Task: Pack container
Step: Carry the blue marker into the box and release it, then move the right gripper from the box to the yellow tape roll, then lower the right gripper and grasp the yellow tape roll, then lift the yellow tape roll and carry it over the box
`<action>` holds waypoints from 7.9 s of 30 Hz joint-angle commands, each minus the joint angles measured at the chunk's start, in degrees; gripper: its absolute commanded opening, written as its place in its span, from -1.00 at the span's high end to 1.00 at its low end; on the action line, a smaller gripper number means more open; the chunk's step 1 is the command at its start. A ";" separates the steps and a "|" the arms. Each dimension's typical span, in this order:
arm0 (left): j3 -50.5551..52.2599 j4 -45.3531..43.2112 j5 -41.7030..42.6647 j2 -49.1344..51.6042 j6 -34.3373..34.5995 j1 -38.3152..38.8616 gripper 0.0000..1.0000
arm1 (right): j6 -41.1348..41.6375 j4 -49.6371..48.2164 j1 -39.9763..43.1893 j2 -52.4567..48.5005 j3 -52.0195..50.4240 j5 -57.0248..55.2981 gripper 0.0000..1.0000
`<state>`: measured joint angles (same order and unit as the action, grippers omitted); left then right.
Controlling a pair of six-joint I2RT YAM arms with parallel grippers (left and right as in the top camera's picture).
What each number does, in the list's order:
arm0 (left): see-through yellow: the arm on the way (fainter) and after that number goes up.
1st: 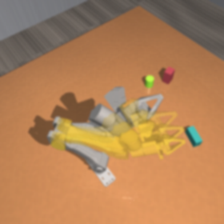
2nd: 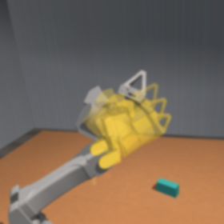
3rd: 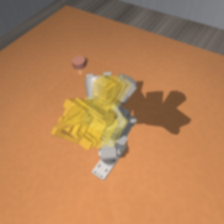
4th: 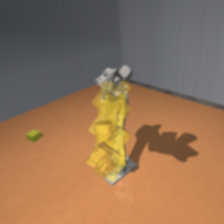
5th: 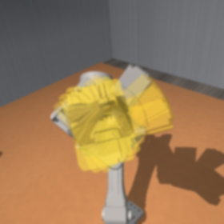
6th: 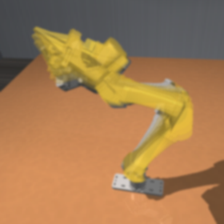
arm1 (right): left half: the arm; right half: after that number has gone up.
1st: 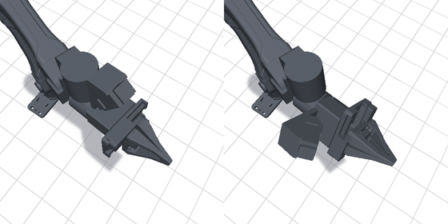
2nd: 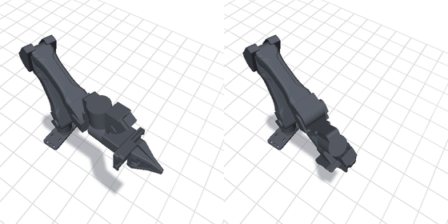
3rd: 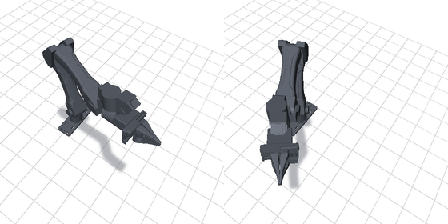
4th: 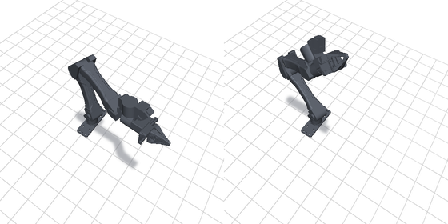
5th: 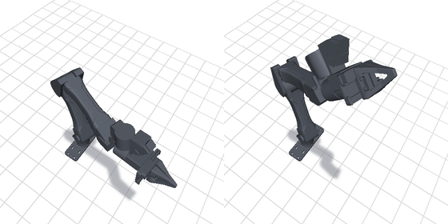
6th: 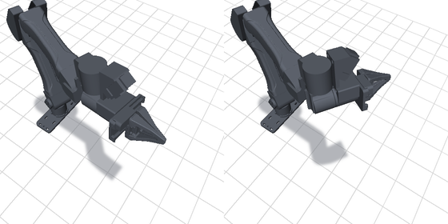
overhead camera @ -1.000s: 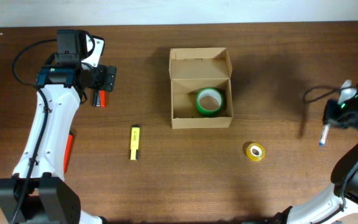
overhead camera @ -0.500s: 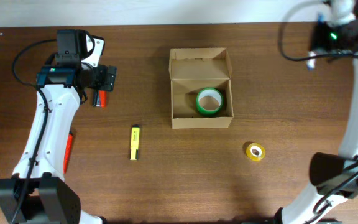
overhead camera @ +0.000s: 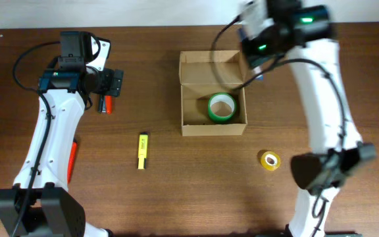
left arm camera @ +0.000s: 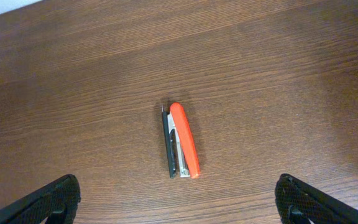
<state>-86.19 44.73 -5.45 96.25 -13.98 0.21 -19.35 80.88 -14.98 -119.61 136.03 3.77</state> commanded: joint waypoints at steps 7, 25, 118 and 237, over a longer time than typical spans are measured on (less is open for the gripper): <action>-0.92 0.79 -0.42 0.50 -0.72 0.00 -1.00 | -25.40 3.58 -6.40 -3.39 -0.17 1.14 0.93; -0.92 1.14 -0.39 0.50 -0.70 0.00 -1.00 | -32.94 11.32 -6.82 -14.78 -0.17 11.13 0.93; -0.92 -0.37 -0.42 0.50 -1.14 0.00 -1.00 | 24.39 -11.41 21.00 56.52 -76.26 0.57 0.05; -0.92 -0.22 -0.44 0.50 -1.14 0.00 -0.99 | 16.85 -16.72 19.30 30.14 -37.46 1.86 0.93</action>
<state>-86.21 44.53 -6.02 96.25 -14.17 0.21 1.28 63.75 5.52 -89.32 95.61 5.39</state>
